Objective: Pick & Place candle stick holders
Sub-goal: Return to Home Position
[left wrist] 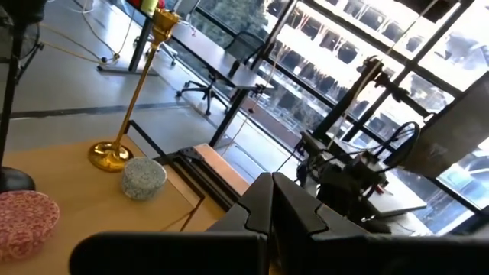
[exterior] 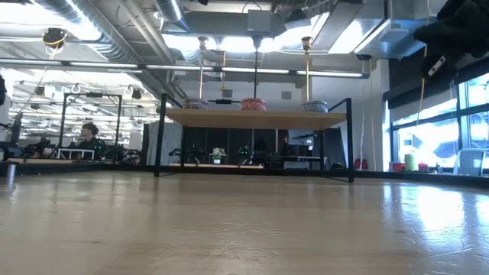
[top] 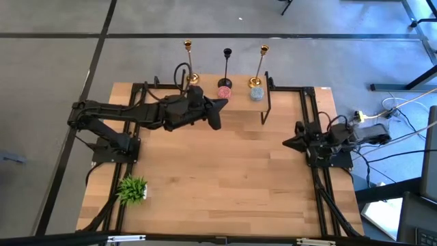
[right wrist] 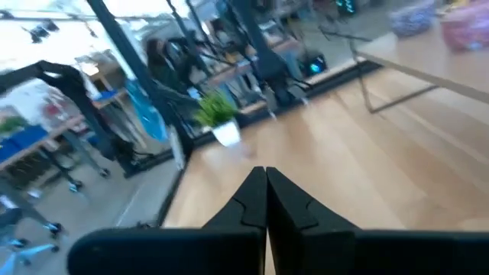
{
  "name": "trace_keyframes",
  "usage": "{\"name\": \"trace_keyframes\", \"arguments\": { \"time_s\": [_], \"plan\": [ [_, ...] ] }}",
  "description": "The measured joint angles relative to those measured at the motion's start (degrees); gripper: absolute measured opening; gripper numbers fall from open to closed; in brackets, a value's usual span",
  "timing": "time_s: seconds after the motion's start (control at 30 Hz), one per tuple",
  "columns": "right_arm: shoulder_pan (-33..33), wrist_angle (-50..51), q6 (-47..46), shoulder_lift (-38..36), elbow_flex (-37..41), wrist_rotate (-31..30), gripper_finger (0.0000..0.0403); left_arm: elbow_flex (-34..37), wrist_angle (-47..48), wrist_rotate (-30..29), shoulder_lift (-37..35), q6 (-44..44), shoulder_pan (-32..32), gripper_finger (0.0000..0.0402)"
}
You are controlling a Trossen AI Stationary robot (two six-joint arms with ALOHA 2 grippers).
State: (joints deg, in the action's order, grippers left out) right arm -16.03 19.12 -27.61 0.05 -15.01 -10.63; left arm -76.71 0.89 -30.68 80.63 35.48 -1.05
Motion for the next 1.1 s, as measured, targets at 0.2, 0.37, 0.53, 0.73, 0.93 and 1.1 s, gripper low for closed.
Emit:
{"name": "trace_keyframes", "arguments": {
  "time_s": [0.2,0.37,0.53,0.73,0.93,1.1],
  "plan": [
    [0.0,-10.2,-0.7,0.0,7.7,2.3,0.0,0.0,0.1,-0.9,0.0,0.9,0.0,0.0002],
    [0.5,-13.6,-0.4,0.0,11.2,3.4,0.0,0.0,0.2,-1.0,0.0,1.3,0.0,0.0002],
    [4.1,-13.7,-0.4,0.0,12.1,6.8,0.0,0.0,0.2,-1.1,0.0,1.9,-0.1,0.0002],
    [11.4,-13.2,1.3,0.0,12.1,9.5,0.0,0.0,0.2,-1.4,0.0,1.9,-0.4,0.0002],
    [14.3,-13.2,1.0,0.0,12.1,11.3,0.0,0.0,0.2,-0.3,0.0,1.4,-0.5,0.0002],
    [14.3,-13.2,1.2,0.0,12.1,11.3,0.0,0.0,0.2,2.9,0.0,-1.6,-0.5,0.0002]
  ]
}}
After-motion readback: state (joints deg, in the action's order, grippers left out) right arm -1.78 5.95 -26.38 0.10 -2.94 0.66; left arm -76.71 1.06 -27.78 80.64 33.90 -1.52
